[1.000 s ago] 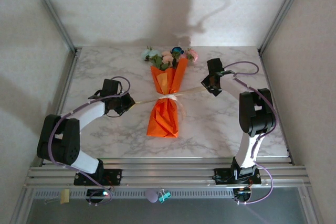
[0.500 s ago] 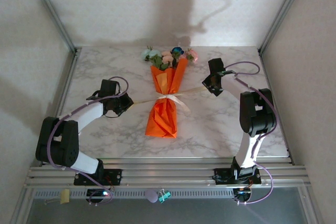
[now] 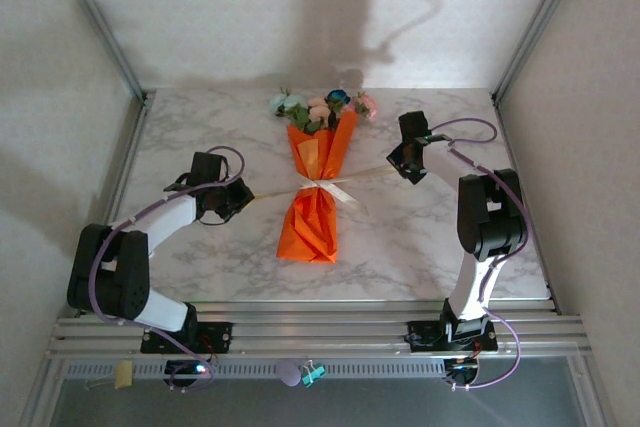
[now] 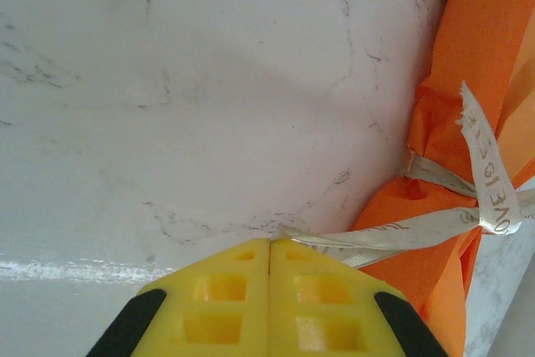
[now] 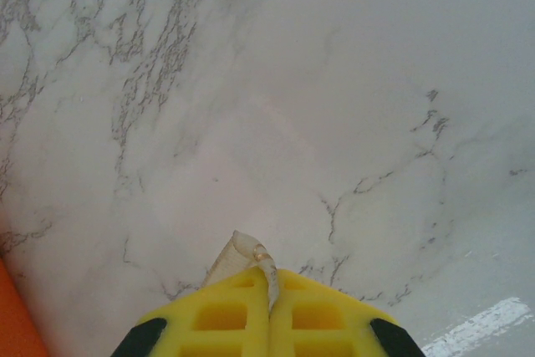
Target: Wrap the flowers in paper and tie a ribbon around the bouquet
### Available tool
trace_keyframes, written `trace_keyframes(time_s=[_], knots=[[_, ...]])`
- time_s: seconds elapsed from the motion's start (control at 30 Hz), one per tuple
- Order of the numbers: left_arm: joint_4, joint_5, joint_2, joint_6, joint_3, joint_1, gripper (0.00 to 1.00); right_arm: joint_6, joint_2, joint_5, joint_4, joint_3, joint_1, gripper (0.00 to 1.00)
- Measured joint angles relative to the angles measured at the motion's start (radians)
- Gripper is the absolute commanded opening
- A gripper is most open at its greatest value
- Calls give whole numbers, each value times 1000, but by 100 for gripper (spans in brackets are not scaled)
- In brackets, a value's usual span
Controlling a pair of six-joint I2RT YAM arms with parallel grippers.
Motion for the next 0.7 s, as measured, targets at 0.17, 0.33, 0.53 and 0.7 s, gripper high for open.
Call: trace_keyframes(time_s=[0.17,0.33,0.53,0.7], knots=[[-2,0,-11,0,-3,6,0,0,-2,0,0,-4,-6,0],[-19,-20,-14,3,-17,26,0,-4,-4,16,0,-6,-38,0],[-3,-12,-14,-25,-38,25,0,-4,-4,26,2,-5,-55,18],[7,-6,-18,-64,-29,16,64,11,-14,7,-64,20,-33,84]])
